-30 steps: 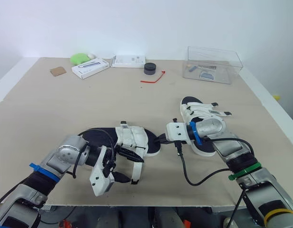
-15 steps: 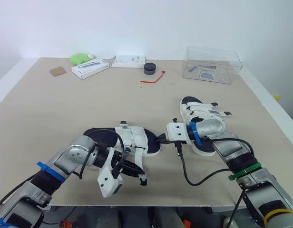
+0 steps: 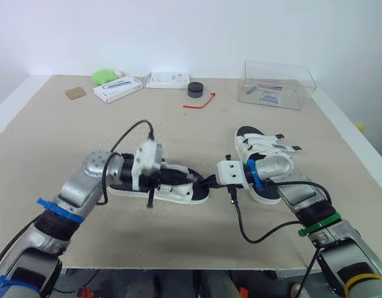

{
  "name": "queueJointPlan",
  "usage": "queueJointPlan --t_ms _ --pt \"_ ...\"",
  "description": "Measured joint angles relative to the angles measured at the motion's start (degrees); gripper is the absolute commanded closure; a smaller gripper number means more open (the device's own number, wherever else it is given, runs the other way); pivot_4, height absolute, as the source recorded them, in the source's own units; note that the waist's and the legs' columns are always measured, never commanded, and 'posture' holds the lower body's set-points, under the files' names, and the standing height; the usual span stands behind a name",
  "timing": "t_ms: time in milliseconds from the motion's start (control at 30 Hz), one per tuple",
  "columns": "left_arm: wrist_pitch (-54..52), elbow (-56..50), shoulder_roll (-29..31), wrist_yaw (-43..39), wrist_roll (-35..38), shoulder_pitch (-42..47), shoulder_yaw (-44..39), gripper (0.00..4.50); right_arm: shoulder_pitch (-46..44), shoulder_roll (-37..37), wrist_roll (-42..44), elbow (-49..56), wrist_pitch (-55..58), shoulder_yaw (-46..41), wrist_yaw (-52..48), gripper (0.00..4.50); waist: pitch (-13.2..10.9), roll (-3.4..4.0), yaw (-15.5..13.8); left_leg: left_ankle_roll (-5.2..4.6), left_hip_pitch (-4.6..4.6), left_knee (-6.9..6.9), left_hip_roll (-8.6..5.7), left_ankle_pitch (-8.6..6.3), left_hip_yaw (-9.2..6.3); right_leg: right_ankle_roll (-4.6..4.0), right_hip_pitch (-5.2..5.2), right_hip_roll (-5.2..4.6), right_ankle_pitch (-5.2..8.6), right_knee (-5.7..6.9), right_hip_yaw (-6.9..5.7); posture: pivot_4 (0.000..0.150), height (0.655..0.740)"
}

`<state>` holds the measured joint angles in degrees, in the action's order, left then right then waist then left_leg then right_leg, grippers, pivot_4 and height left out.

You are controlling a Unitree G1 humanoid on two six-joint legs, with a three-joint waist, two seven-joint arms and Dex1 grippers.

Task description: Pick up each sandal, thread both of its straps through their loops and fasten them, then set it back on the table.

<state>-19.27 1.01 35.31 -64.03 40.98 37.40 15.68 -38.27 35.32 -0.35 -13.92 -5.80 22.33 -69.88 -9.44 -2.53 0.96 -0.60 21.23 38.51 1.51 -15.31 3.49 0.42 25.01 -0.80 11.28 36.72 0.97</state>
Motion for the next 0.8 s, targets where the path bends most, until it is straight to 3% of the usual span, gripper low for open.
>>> queueJointPlan --t_ms 133,300,800 --pt "-14.3 6.7 -3.1 4.2 4.5 2.4 -4.2 4.46 -0.5 0.0 -0.2 -0.8 -0.1 -0.1 0.3 4.50 0.0 -0.02 0.2 0.00 0.04 -0.01 0.01 0.00 -0.01 0.24 0.04 0.06 -0.15 0.00 0.04 0.150 0.7400" --pt "-21.2 12.2 -5.2 5.9 4.3 2.8 -7.0 4.46 -0.6 0.0 -0.3 -0.8 -0.2 -0.1 0.3 4.50 0.0 -0.03 0.2 0.01 0.06 -0.03 0.01 0.00 -0.10 0.17 0.05 0.08 -0.11 0.00 0.01 0.150 0.7400" --pt "-22.5 22.3 -8.3 -0.6 -5.1 7.1 -6.7 4.46 -0.6 0.2 -0.6 -0.8 -0.4 -0.1 0.4 4.50 0.0 -0.04 0.2 0.02 0.06 0.00 -0.04 0.01 -0.09 0.09 0.02 0.03 -0.08 0.00 0.04 0.150 0.7400"
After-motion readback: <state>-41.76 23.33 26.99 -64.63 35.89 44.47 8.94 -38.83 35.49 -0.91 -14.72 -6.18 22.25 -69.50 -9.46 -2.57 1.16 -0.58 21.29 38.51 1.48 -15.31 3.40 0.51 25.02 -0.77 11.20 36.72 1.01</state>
